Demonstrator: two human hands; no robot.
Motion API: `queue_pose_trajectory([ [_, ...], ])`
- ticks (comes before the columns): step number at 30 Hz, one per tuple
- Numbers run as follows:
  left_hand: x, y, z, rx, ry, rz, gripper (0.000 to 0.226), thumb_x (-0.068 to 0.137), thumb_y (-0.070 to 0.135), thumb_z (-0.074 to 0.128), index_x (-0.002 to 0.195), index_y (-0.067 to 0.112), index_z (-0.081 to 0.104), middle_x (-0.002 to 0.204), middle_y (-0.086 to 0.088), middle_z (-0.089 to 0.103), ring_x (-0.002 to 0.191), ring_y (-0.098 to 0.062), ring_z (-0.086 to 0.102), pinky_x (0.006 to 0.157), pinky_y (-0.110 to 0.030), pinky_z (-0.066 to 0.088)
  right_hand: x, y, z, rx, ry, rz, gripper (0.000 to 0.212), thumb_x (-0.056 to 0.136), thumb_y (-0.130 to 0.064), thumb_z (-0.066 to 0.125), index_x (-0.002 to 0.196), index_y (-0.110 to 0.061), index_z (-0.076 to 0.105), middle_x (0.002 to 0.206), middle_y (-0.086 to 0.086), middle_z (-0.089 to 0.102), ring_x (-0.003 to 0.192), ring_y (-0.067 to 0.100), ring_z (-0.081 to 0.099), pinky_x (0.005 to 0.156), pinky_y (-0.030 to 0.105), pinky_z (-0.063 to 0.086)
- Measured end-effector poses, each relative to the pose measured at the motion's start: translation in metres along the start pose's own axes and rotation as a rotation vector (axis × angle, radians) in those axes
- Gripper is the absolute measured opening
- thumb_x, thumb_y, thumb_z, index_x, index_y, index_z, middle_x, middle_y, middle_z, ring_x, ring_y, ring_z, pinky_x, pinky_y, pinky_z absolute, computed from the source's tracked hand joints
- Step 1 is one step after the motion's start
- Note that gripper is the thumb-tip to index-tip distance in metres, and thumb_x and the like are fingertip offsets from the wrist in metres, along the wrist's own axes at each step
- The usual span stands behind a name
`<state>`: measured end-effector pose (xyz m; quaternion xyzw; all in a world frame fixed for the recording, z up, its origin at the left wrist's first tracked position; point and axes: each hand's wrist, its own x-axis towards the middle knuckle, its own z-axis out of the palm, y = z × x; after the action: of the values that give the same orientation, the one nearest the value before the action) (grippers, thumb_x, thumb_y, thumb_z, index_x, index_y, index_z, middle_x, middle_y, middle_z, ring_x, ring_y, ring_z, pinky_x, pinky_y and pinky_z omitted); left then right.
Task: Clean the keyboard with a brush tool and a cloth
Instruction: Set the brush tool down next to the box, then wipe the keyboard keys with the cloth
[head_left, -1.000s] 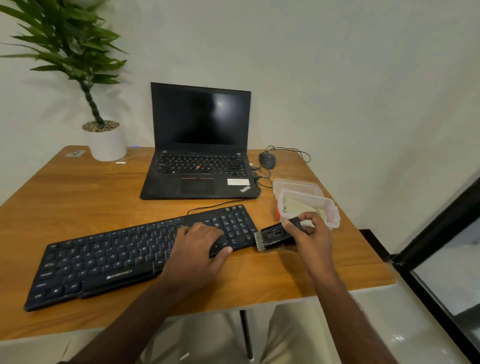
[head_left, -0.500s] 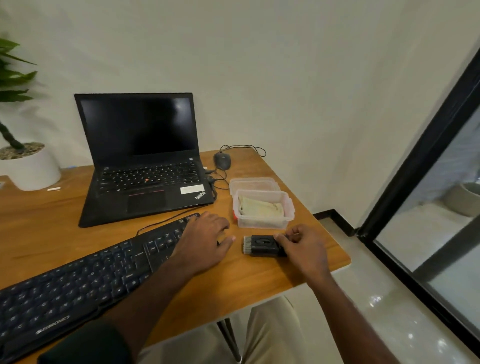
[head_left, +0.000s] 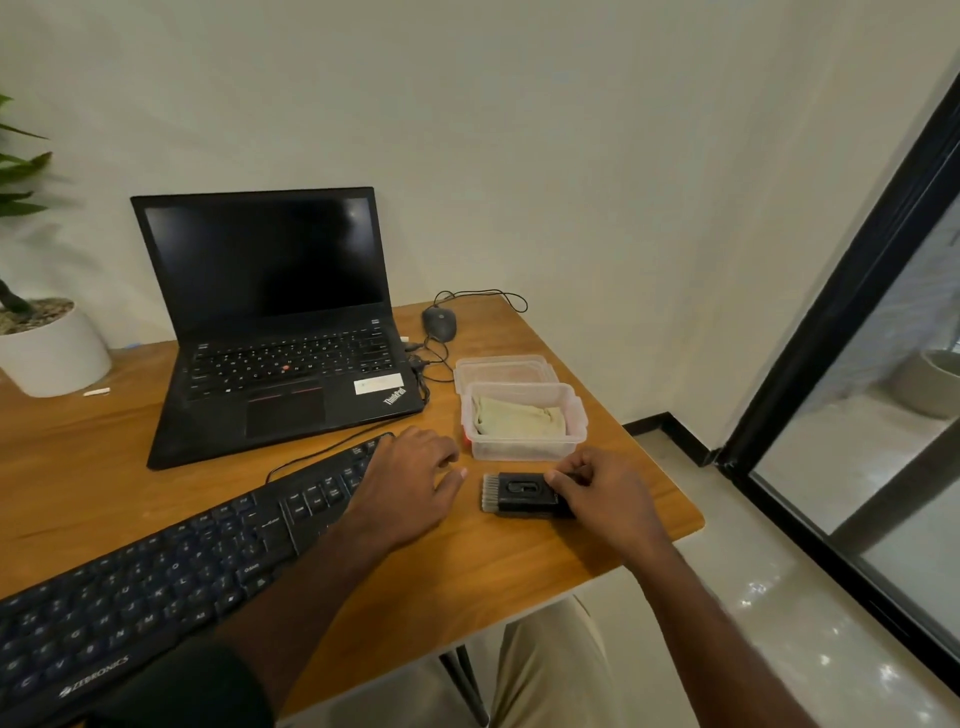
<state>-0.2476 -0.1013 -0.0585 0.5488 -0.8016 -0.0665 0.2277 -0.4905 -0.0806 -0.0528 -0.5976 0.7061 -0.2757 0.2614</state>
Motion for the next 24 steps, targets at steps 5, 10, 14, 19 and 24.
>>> queue_pose_trajectory([
  [5,0.017,0.001,-0.005,0.003,0.024,-0.001,0.021,0.097,0.041,0.057,0.111,0.027,0.065,0.102,0.014,0.059,0.096,-0.005,0.046,0.089,-0.032,0.035,-0.001,-0.007,-0.003,-0.104,0.126,-0.013,0.012,0.091,-0.041,0.069,0.090,-0.029,0.067,0.091,-0.012,0.067,0.081,0.003,0.060,0.059,0.011,0.040],
  [10,0.033,0.003,-0.011,0.019,0.043,-0.020,0.020,0.096,0.041,0.059,0.105,0.026,0.067,0.100,0.011,0.064,0.096,-0.009,0.052,0.093,-0.037,0.041,0.030,-0.042,-0.013,-0.048,0.264,-0.246,0.012,0.089,-0.029,0.074,0.098,-0.023,0.071,0.096,-0.009,0.069,0.088,0.006,0.065,0.070,0.011,0.049],
  [14,0.041,0.004,-0.015,0.024,0.056,-0.038,0.019,0.096,0.041,0.058,0.103,0.025,0.066,0.098,0.010,0.064,0.095,-0.011,0.053,0.095,-0.040,0.042,0.076,-0.067,-0.004,-0.283,-0.010,-0.301,0.031,0.080,-0.023,0.082,0.109,-0.022,0.073,0.116,-0.001,0.071,0.107,0.017,0.065,0.091,0.029,0.054],
  [19,0.042,0.006,-0.020,0.021,0.055,-0.035,0.019,0.097,0.040,0.057,0.106,0.026,0.066,0.102,0.010,0.064,0.098,-0.011,0.053,0.095,-0.039,0.041,0.107,-0.079,0.013,-0.524,-0.255,-0.224,0.055,0.075,-0.021,0.085,0.126,-0.020,0.066,0.130,0.004,0.065,0.113,0.023,0.062,0.098,0.035,0.053],
  [24,0.040,0.001,-0.025,-0.006,0.044,-0.052,0.017,0.097,0.037,0.057,0.104,0.026,0.067,0.101,0.011,0.065,0.097,-0.010,0.053,0.095,-0.042,0.043,0.109,-0.083,0.018,-0.674,-0.195,-0.287,0.037,0.083,-0.023,0.076,0.120,-0.025,0.071,0.123,0.004,0.064,0.108,0.023,0.062,0.092,0.035,0.052],
])
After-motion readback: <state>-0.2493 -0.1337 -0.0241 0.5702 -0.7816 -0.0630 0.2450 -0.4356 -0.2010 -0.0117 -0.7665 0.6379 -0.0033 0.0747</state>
